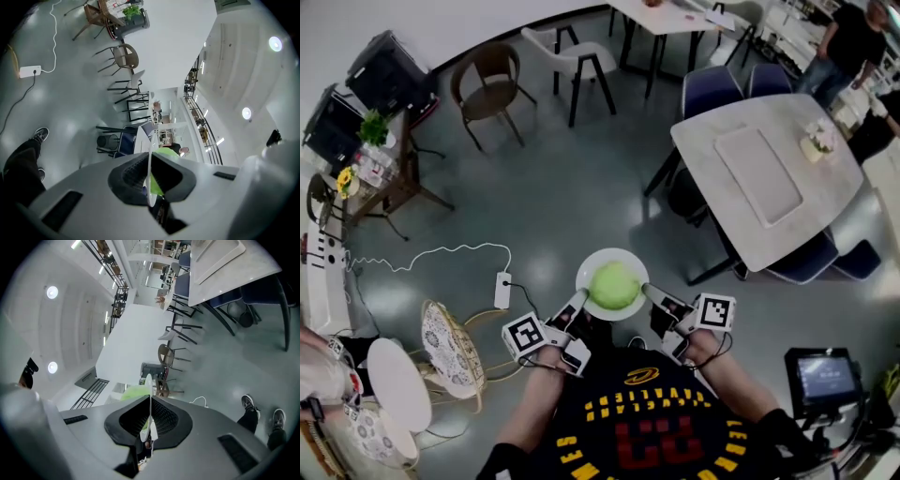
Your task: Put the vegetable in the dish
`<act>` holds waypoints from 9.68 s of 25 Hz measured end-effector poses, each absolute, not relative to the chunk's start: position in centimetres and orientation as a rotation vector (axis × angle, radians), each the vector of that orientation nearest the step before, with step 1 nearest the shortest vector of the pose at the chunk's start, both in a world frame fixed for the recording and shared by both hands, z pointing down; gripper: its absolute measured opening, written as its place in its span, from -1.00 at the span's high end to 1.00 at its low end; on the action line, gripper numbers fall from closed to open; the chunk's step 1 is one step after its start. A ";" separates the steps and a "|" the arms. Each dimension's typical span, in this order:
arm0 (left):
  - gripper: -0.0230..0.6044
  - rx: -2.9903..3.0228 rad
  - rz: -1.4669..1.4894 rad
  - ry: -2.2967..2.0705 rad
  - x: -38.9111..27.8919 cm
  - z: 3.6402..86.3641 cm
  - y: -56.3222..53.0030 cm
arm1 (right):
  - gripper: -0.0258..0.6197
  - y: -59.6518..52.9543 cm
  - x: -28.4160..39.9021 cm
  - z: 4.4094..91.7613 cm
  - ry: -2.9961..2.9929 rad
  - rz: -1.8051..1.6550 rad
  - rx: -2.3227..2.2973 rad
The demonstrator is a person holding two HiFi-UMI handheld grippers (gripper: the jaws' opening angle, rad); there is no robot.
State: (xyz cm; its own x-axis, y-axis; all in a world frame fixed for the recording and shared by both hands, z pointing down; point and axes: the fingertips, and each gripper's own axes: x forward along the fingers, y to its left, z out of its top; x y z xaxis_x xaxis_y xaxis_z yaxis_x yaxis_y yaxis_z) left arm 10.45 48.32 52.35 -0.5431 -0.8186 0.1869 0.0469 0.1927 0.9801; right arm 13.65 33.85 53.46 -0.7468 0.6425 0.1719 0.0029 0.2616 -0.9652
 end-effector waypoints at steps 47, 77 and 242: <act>0.88 1.075 -1.086 -1.412 -19.2 50.4 14.4 | 0.87 3.3 -9.9 53.1 -2.218 1.783 -0.104; 0.88 1.405 -0.520 -0.862 -23.3 51.6 -14.2 | 0.87 -16.4 -8.7 53.2 -2.377 2.094 0.852; 0.93 2.231 -0.206 -0.841 -12.2 40.7 -18.0 | 0.91 -19.9 -6.4 41.2 -2.882 1.197 0.944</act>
State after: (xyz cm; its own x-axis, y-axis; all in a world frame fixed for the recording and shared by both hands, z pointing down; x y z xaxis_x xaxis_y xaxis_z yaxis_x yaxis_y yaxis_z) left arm -12.19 -17.97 40.65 0.7733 -0.6261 0.1000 -0.5091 -0.5190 0.6866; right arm -6.39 -19.86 41.18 -0.8260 -0.5534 0.1071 -0.4664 0.5644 -0.6811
